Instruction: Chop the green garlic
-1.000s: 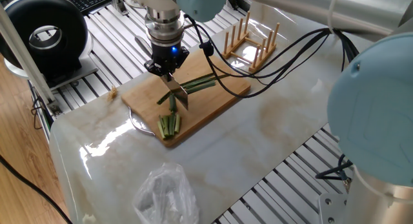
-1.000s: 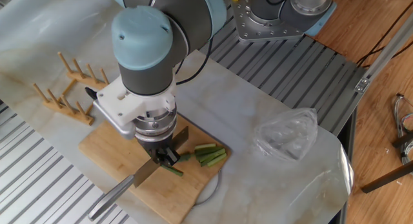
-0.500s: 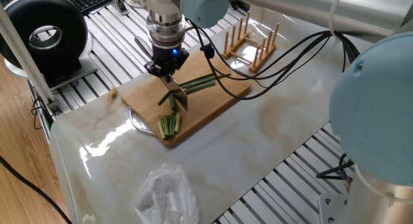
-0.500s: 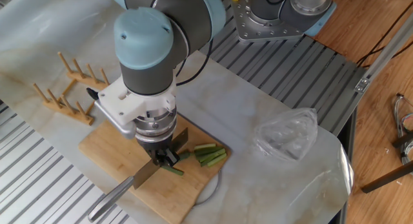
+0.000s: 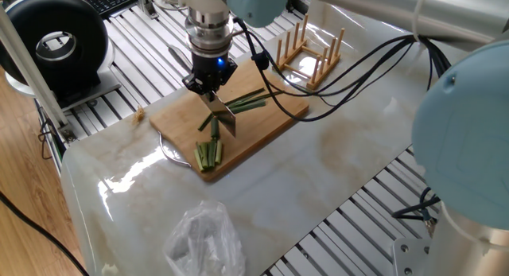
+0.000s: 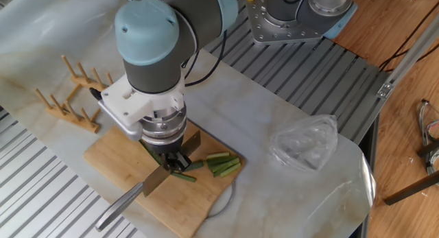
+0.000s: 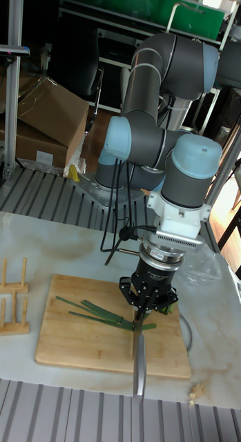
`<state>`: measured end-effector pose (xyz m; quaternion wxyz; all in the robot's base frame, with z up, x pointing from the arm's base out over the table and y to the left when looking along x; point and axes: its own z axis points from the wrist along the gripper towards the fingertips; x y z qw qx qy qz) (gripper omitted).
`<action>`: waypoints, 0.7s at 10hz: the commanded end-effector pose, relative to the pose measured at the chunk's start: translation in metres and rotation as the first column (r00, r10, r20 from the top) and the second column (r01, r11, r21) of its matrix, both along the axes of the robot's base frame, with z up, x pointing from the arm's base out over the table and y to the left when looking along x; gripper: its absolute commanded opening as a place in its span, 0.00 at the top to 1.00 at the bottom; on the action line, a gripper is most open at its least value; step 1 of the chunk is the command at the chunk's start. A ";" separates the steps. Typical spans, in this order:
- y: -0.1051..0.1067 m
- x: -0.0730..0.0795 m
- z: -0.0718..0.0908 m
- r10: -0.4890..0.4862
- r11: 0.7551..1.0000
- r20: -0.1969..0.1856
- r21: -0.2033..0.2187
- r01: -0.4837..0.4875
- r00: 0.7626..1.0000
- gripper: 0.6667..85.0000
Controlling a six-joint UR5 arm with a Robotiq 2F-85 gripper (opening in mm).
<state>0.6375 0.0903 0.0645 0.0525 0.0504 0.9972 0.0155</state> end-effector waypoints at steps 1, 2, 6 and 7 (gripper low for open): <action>-0.004 0.000 -0.017 -0.006 1.000 0.020 0.001 0.006 1.000 0.99; -0.006 -0.003 -0.018 -0.006 1.000 0.012 -0.009 0.006 1.000 0.99; -0.009 -0.019 0.004 0.008 1.000 -0.038 -0.016 -0.008 0.999 0.99; -0.008 -0.020 0.002 0.003 1.000 -0.034 -0.023 -0.004 0.999 0.99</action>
